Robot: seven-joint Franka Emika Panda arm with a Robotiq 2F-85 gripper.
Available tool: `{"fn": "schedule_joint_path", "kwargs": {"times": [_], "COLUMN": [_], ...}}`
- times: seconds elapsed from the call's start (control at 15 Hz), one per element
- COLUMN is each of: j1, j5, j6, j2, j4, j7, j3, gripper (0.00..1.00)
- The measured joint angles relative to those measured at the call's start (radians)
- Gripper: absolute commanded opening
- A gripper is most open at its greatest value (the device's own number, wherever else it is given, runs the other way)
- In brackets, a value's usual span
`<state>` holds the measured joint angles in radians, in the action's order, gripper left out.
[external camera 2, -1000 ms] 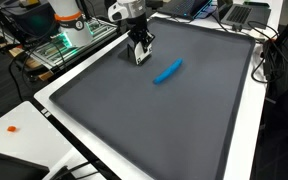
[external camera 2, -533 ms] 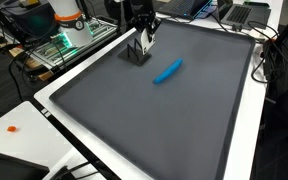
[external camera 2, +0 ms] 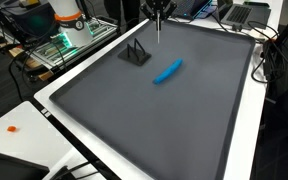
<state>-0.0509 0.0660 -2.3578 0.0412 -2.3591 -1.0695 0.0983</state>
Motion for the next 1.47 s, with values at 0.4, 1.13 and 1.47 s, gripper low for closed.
{"fn": "schedule_joint_path", "kwargs": {"times": [0.4,1.13,1.47], "j1": [-0.01,-0.038,-0.04], "j5": [-0.083,-0.111,-0.118], "j6": [0.045,0.087,0.093], "j2": [-0.106,-0.243,-0.249], "j4": [0.135,0.259,0.266], "j7": [0.253,0.759,0.779], "j3": [0.0,-0.001,-0.001], "gripper": [0.01,0.04,0.04]}}
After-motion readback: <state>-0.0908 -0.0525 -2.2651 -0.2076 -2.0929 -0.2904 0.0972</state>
